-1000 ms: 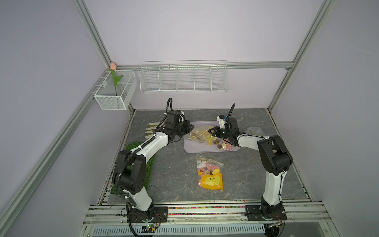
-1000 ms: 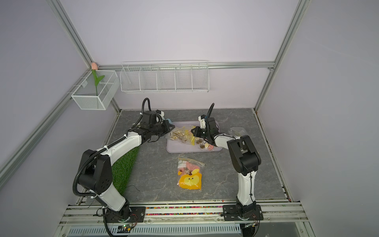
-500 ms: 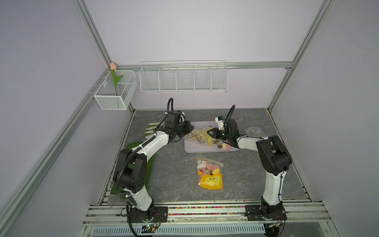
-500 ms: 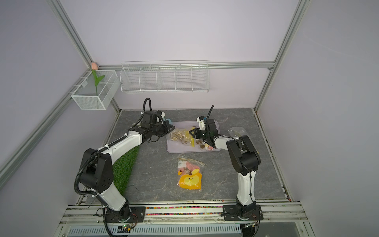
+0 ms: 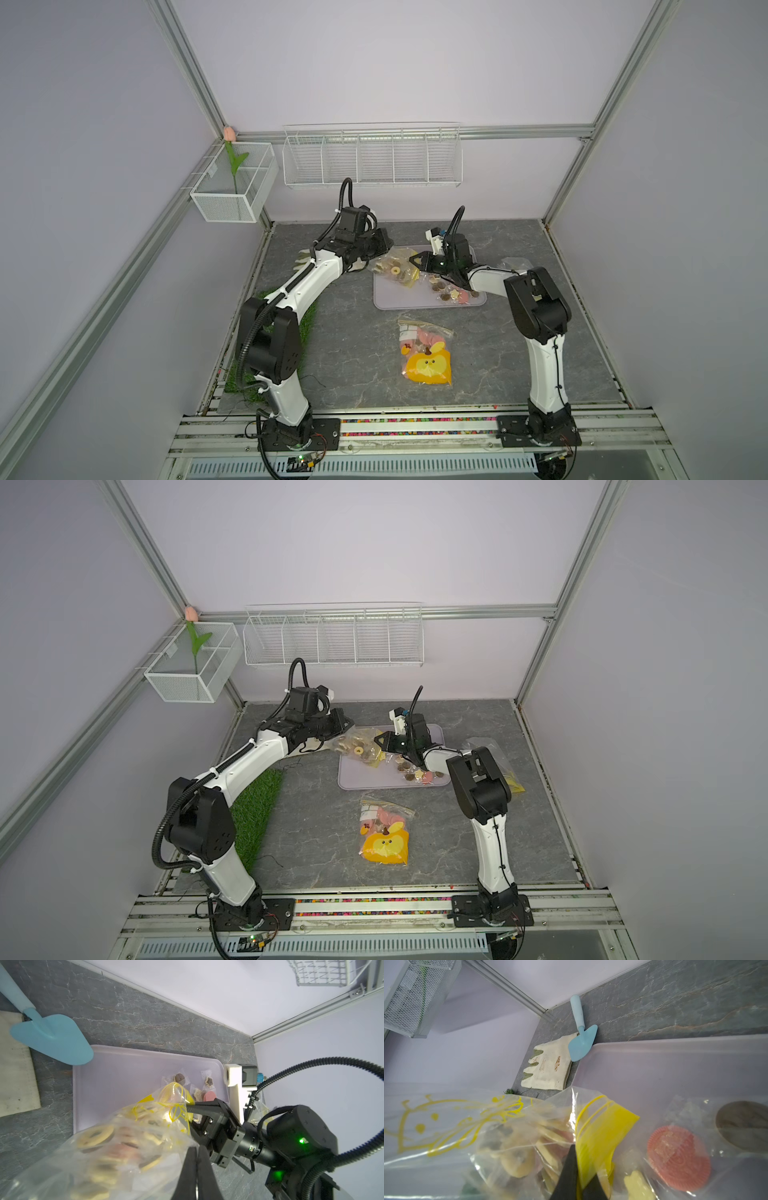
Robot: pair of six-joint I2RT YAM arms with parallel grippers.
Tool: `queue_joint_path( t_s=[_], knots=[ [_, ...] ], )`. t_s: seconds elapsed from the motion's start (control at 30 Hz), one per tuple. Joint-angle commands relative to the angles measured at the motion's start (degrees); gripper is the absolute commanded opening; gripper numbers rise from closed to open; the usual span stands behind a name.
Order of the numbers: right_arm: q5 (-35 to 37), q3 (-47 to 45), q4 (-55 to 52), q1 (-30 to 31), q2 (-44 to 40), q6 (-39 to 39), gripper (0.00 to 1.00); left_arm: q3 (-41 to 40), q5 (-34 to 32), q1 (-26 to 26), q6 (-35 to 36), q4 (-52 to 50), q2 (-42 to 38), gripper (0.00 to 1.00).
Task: Pour cookies out of the ziploc bag
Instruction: 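Pour the cookies out of the ziploc bag onto the tray.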
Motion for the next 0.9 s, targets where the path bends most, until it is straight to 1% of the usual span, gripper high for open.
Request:
queue_joint_path(
  t_s=[0.0, 0.2, 0.5, 0.87],
  knots=[
    [0.56, 1.61, -2.07, -1.76, 1.74, -1.31, 0.07, 2.54, 0.06, -0.01, 0.72, 0.01, 2.45, 0.00],
    [1.45, 1.82, -4.76, -3.33, 0.94, -3.99, 0.07, 3.49, 0.34, -0.55, -0.70, 2.37, 4.80, 0.00],
    [1.06, 2.60, -5.34, -7.76, 1.70, -4.37, 0.07, 9.78, -0.23, -2.82, -0.93, 1.05, 9.17, 0.00],
    [2.33, 2.49, -7.31, -10.13, 0.90, -5.86, 0.07, 14.28, -0.76, -4.38, -1.22, 0.20, 12.22, 0.00]
  ],
)
